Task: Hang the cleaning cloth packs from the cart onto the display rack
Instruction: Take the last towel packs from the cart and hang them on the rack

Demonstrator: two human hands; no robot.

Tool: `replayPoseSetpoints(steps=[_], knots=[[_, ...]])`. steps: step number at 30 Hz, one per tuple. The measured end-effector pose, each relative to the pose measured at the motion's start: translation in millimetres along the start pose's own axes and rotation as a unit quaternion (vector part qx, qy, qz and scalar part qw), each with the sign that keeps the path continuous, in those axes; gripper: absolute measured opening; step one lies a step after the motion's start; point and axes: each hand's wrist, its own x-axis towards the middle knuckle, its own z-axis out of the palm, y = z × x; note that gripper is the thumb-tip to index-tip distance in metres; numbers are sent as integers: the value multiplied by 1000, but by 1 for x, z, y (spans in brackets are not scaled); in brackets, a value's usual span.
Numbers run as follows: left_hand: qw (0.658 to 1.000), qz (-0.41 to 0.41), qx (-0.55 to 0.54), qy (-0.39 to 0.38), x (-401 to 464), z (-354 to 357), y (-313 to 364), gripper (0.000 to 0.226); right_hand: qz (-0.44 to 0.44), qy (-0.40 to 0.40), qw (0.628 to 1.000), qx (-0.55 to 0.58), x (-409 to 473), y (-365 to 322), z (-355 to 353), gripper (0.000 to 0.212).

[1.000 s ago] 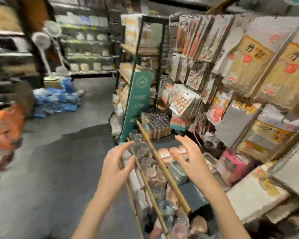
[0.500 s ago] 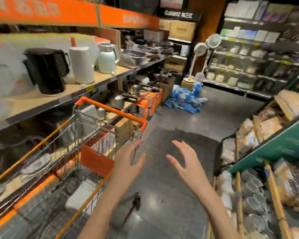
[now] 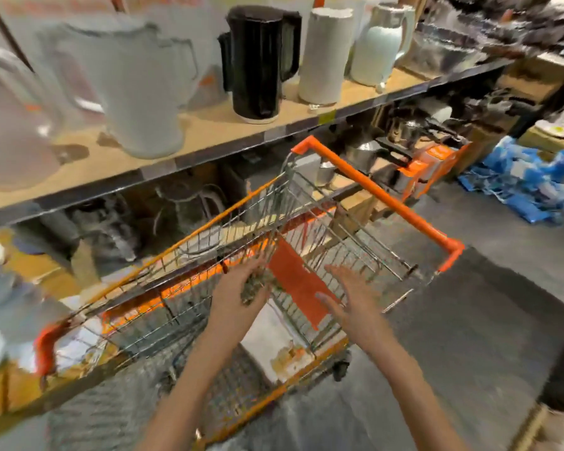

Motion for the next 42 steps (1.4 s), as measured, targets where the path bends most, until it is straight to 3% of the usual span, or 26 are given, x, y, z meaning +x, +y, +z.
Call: replayPoseSetpoints(steps=[6, 11, 15, 19, 22, 26, 30, 37, 39, 42], knots=[[989, -148, 15, -27, 14, 42, -85, 50, -50, -116, 991, -34, 80, 39, 49, 54], [964, -265, -37, -9, 15, 90, -147, 56, -101, -211, 969, -73, 141, 71, 98, 56], [932, -340, -121, 25, 17, 128, -195, 59, -135, -275, 947, -99, 180, 93, 143, 62], [892, -411, -169, 81, 10, 166, -241, 59, -101, -318, 940, -69, 197, 116, 197, 63], [860, -476, -164, 80, 0, 191, -273, 66, -86, -331, 936, -80, 199, 142, 233, 66], [848, -508, -132, 75, -5, 216, -309, 80, -52, -331, 941, -50, 197, 174, 265, 67], [812, -535, -203, 116, -6, 237, -327, 82, -16, -348, 937, -10, 192, 200, 286, 70], [741, -566, -329, 147, -11, 259, -343, 73, 63, -309, 948, 37, 178, 216, 319, 74], [725, -586, -337, 131, -10, 261, -343, 72, 71, -310, 947, 37, 172, 220, 325, 76], [714, -644, -265, 74, -10, 264, -348, 78, 117, -310, 942, 49, 159, 226, 330, 79]])
